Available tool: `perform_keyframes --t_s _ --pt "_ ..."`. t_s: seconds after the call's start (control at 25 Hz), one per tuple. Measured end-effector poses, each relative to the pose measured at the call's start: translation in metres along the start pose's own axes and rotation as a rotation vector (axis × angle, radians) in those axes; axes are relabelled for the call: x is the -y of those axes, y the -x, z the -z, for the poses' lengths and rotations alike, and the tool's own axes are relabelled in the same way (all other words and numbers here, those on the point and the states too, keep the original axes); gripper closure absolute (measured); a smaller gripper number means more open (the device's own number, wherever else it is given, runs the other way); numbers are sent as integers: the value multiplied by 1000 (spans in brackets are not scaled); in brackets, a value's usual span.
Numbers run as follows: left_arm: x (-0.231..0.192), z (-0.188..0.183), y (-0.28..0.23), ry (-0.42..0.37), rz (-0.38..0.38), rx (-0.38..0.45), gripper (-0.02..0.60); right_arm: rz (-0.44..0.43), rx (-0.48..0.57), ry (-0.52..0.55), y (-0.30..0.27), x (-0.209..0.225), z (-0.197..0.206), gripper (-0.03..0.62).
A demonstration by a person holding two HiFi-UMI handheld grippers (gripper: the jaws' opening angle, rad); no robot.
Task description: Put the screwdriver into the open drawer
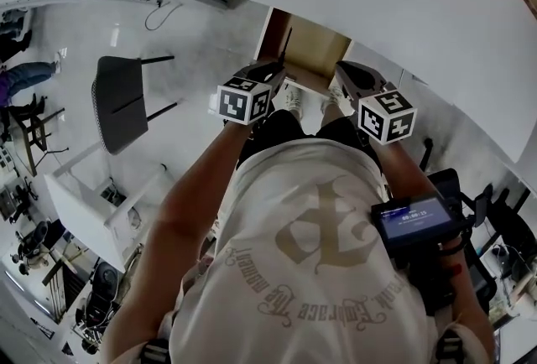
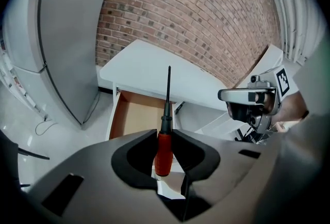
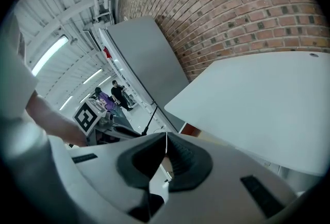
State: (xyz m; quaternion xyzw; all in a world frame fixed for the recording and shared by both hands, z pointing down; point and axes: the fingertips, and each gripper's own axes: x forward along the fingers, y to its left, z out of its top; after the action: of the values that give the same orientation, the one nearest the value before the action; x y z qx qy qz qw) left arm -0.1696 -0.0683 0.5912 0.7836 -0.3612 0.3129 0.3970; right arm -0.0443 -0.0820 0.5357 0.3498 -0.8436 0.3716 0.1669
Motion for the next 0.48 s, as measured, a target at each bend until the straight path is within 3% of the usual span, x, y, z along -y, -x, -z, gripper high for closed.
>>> perform_keyframes --t_s 0.48 --pt "-23 29 -39 43 31 -60 483 5 -19 -59 -32 -4 18 571"
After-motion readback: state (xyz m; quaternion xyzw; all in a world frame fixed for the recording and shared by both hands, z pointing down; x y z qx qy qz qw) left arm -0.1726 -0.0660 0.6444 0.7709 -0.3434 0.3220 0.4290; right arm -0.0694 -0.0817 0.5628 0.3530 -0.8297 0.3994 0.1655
